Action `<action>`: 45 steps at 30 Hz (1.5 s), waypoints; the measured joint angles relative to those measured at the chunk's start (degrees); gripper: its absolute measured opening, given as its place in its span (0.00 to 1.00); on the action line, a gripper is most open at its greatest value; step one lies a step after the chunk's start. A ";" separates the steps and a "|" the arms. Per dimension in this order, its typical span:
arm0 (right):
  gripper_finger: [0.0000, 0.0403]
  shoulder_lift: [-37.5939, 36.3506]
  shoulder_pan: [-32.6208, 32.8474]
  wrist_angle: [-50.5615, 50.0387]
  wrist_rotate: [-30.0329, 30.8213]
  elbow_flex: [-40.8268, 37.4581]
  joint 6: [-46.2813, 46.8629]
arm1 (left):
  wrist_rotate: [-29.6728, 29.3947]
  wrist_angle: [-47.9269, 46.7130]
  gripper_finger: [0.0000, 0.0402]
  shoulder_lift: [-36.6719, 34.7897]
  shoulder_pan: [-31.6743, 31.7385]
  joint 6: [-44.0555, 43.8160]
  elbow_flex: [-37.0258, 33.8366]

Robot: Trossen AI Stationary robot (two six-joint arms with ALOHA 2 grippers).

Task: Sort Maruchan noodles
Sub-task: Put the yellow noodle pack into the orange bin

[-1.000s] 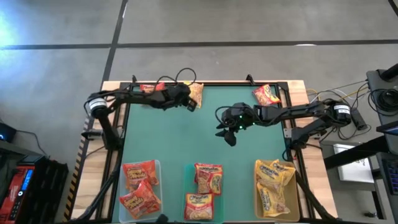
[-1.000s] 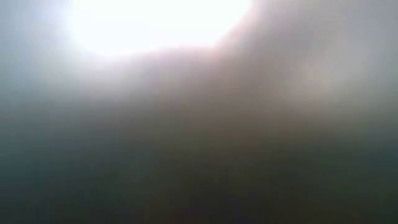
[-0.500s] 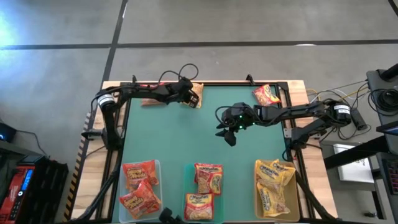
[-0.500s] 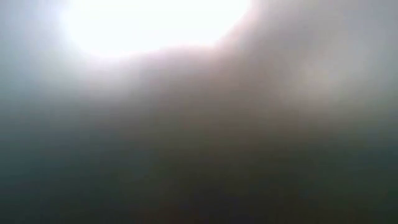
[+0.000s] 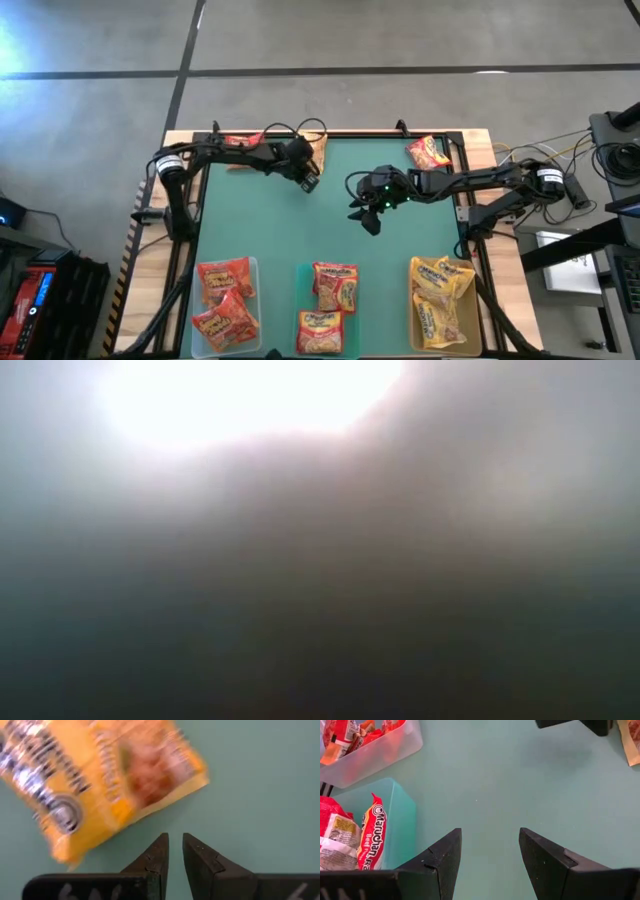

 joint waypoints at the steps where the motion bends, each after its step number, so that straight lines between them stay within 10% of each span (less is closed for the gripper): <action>1: 0.46 0.00 0.00 0.00 0.00 0.00 -0.02 | -0.01 0.91 0.10 -0.15 -0.20 0.45 0.12; 25: 0.46 0.04 0.00 -0.71 0.46 0.00 2.10 | -10.63 -7.19 0.10 9.26 5.78 3.08 17.53; 45: 0.46 0.04 0.00 -2.56 0.46 -0.02 -0.02 | 1.79 -20.65 0.10 7.11 -4.59 6.47 13.99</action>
